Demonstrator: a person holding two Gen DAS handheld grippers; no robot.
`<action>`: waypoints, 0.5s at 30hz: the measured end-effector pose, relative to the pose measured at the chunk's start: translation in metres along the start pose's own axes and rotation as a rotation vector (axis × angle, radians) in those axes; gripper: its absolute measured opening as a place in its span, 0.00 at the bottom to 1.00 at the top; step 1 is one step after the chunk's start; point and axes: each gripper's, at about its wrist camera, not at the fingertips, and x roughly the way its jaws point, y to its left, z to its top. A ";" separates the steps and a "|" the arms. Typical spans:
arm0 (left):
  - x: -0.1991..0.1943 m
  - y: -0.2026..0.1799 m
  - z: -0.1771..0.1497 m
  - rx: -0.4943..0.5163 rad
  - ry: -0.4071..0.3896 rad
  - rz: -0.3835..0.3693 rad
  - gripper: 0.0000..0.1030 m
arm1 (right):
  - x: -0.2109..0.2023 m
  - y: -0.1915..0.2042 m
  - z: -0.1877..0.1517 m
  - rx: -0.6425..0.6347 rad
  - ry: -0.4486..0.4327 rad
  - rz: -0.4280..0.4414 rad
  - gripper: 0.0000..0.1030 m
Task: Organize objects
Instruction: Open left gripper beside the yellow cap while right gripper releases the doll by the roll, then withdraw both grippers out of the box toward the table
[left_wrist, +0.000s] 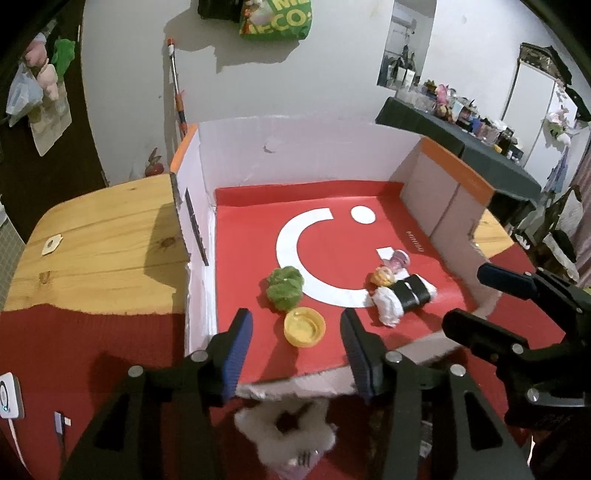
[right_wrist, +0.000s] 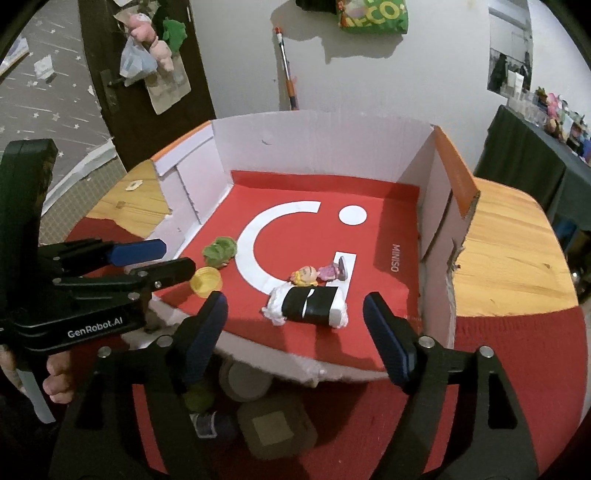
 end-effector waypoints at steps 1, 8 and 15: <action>-0.004 0.000 -0.002 -0.001 -0.006 -0.003 0.52 | -0.003 0.001 -0.002 -0.003 -0.006 -0.003 0.75; -0.020 -0.003 -0.013 -0.007 -0.043 -0.006 0.63 | -0.016 0.005 -0.011 -0.001 -0.026 0.001 0.79; -0.028 -0.004 -0.023 -0.011 -0.057 -0.002 0.73 | -0.024 0.007 -0.020 -0.003 -0.029 0.002 0.86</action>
